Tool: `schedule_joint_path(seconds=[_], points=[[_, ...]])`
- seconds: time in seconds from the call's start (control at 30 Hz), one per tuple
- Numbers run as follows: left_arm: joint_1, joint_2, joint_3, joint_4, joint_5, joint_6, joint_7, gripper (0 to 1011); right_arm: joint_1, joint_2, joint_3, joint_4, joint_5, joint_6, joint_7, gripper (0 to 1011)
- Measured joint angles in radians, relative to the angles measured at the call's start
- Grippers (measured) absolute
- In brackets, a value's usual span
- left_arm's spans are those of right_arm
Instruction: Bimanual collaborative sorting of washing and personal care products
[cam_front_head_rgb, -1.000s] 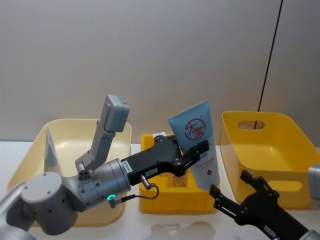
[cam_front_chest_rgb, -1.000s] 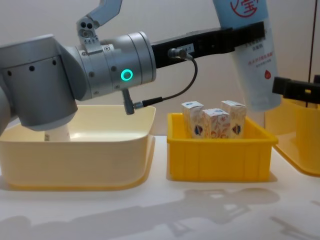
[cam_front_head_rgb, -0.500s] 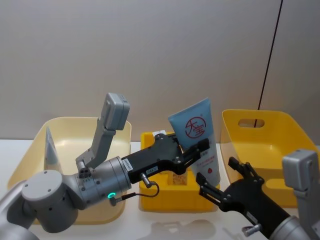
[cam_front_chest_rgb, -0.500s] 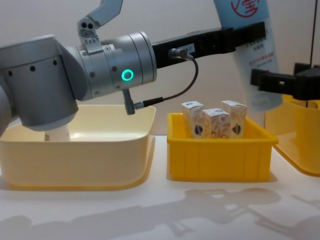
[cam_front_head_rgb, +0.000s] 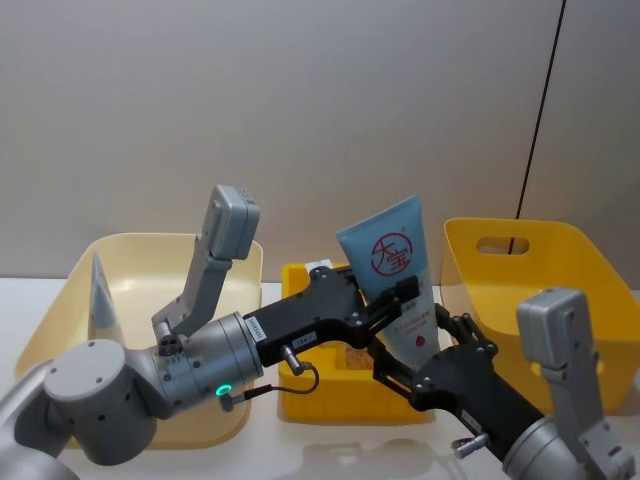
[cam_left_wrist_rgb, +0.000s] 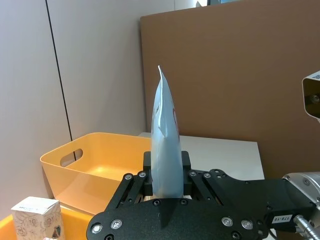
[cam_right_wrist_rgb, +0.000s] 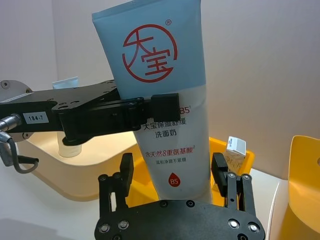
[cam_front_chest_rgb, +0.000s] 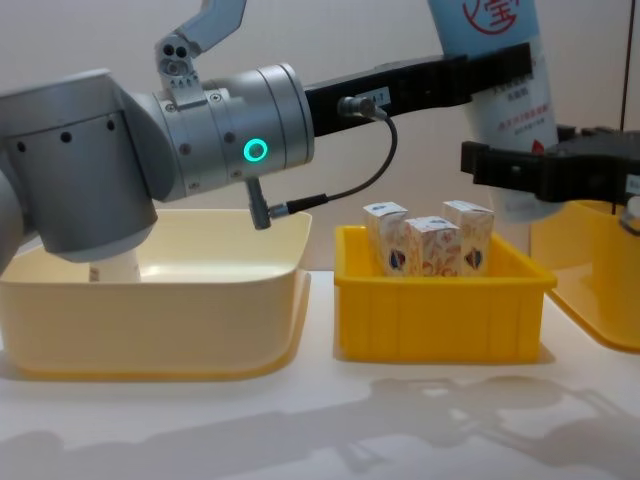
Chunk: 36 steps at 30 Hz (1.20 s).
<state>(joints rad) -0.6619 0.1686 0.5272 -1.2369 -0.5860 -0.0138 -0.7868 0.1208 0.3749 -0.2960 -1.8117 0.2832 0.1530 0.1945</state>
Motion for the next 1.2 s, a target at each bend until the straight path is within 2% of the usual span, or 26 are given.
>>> schedule_joint_path(seconds=[0.27,0.3,0.53,0.67,0.77,0.93,0.97,1.07,1.1,1.2], points=[[0.000,0.000,0.000,0.000,0.000,0.000,0.000,289,0.016,-0.010,-0.012,0.015,-0.016,0.000,-0.005,797],[0.000,0.000,0.000,0.000,0.000,0.000,0.000,289,0.017,-0.011,-0.013,0.016,-0.018,0.000,-0.005,744],[0.000,0.000,0.000,0.000,0.000,0.000,0.000,297,0.025,-0.016,-0.019,0.023,-0.025,-0.001,-0.007,677],[0.000,0.000,0.000,0.000,0.000,0.000,0.000,373,0.027,-0.018,-0.021,0.025,-0.027,-0.001,-0.007,652],[0.000,0.000,0.000,0.000,0.000,0.000,0.000,490,0.028,-0.019,-0.022,0.026,-0.029,-0.001,-0.007,635],[0.000,0.000,0.000,0.000,0.000,0.000,0.000,628,0.028,-0.021,-0.021,0.027,-0.029,-0.001,-0.007,602],[0.000,0.000,0.000,0.000,0.000,0.000,0.000,684,0.029,-0.021,-0.019,0.027,-0.029,0.000,-0.007,602],[0.000,0.000,0.000,0.000,0.000,0.000,0.000,746,0.028,-0.023,-0.013,0.028,-0.029,0.003,-0.010,586],[0.000,0.000,0.000,0.000,0.000,0.000,0.000,804,0.028,-0.023,-0.011,0.029,-0.029,0.004,-0.011,576],[0.000,0.000,0.000,0.000,0.000,0.000,0.000,878,0.027,-0.025,-0.001,0.032,-0.031,0.007,-0.020,560]])
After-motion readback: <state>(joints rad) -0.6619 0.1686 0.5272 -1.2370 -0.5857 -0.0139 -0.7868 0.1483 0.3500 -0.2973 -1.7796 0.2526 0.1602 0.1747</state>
